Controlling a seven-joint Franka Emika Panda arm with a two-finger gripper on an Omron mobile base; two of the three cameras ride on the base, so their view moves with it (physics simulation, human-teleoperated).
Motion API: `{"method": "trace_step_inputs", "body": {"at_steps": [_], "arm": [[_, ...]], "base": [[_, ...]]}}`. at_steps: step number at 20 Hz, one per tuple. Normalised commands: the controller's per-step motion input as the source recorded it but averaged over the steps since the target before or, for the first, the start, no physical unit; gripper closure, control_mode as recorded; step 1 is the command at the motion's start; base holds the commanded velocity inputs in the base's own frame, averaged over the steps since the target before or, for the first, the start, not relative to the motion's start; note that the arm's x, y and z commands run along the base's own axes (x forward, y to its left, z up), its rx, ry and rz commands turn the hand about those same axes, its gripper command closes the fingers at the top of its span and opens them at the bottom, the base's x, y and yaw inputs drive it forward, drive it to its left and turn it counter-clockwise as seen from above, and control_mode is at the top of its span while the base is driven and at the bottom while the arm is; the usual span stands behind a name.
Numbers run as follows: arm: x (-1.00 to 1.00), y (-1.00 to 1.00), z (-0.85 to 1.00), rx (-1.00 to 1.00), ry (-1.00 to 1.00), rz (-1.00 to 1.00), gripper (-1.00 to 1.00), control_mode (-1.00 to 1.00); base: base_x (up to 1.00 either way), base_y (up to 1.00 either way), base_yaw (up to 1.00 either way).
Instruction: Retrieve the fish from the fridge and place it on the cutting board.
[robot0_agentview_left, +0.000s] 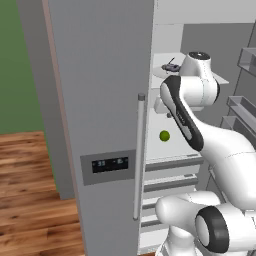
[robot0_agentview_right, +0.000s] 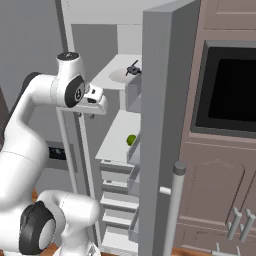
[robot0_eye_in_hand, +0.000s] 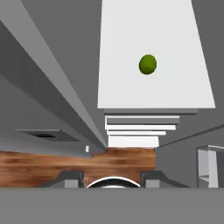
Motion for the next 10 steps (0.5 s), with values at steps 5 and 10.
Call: {"method": "trace_step_inputs", "body": {"at_steps": [5,10], "arm": [[-0.02,0.0,0.0,0.0,-0.1,0.0,-1.0,-1.0],[-0.01,-0.26,0.02,0.0,-0.14,-0.07,-1.0,-1.0]], "base": [[0.0,0.0,0.0],[0.0,0.0,0.0]]}}
